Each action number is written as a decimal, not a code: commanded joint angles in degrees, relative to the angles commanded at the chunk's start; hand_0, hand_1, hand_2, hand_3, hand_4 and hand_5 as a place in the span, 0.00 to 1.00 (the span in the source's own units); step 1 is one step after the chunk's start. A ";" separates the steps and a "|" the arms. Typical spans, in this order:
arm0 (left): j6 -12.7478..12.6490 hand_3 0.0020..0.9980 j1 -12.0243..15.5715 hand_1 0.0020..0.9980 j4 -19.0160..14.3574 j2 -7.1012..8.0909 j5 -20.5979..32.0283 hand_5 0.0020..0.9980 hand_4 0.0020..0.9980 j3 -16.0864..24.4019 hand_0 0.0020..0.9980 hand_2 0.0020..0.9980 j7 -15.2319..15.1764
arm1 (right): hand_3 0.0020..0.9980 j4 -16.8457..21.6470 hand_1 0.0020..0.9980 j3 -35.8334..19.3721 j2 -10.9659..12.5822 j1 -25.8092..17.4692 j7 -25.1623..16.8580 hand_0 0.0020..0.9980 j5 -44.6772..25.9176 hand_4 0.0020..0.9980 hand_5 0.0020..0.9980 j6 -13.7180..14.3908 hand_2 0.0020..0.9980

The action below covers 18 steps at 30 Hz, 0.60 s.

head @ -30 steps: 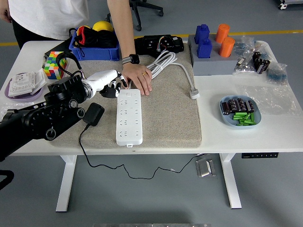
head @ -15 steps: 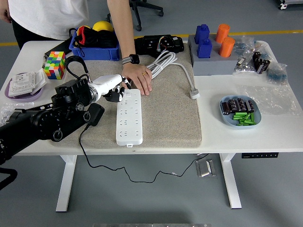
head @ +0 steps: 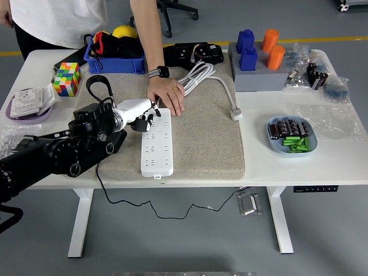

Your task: Pull the plug out,throw it away,press the button

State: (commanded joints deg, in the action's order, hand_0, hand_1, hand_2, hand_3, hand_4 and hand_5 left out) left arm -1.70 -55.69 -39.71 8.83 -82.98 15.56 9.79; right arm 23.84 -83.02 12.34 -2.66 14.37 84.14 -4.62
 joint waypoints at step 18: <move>0.06 0.70 -1.26 0.02 3.12 -1.25 2.14 0.00 0.01 -4.10 0.04 0.11 0.41 | 0.71 0.10 0.73 0.20 -0.22 -0.21 0.01 0.77 -0.08 0.89 0.66 0.01 0.72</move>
State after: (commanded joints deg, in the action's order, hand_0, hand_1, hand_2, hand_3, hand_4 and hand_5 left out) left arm -1.64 -56.94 -36.59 7.58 -80.84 11.47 10.20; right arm 23.94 -82.82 12.12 -2.88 14.38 84.06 -4.61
